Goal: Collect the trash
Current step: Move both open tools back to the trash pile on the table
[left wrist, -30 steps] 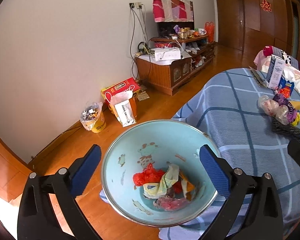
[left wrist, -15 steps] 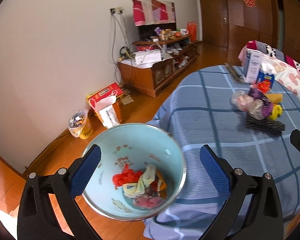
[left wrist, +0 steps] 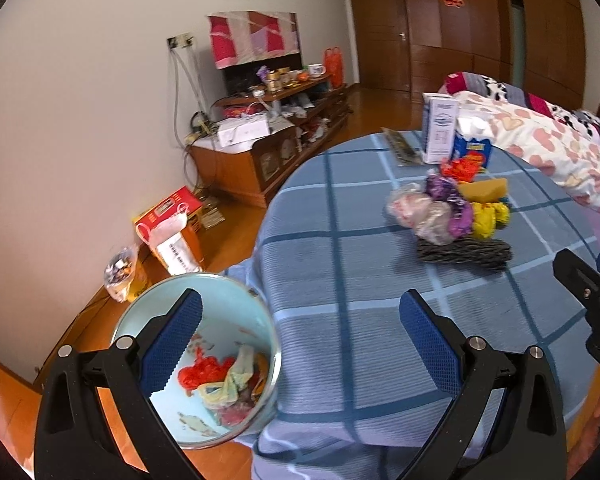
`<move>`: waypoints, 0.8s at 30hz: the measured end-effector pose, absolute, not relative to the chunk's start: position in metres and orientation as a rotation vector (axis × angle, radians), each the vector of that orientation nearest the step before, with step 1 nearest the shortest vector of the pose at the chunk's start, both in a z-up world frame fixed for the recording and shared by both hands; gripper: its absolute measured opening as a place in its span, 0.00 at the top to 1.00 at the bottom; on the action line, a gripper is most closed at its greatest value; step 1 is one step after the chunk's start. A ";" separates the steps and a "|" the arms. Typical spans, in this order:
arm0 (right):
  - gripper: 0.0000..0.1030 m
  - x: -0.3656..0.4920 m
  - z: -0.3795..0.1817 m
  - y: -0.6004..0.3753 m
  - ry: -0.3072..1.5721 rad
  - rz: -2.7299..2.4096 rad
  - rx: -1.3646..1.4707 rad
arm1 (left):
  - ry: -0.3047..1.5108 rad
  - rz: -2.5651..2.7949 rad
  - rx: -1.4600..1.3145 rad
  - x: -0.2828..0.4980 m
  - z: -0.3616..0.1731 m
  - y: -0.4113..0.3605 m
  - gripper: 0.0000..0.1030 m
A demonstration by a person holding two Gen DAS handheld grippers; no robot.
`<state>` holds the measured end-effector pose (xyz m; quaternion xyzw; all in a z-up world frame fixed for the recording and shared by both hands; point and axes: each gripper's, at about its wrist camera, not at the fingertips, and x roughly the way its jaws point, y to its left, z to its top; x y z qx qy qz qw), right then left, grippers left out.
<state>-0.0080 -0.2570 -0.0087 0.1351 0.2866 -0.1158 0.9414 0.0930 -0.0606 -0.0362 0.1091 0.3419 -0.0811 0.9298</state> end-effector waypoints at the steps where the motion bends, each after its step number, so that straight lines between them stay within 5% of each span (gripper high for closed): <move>1: 0.12 -0.008 -0.009 -0.259 0.585 -0.241 0.278 | 0.701 -0.176 0.229 0.093 -0.037 -0.066 0.06; 10: 0.13 -0.015 -0.012 -0.288 0.583 -0.299 0.306 | 0.715 -0.234 0.264 0.100 -0.045 -0.100 0.06; 24: 0.31 0.018 -0.041 -0.317 0.664 -0.327 0.310 | 0.782 -0.329 0.188 0.133 -0.073 -0.107 0.09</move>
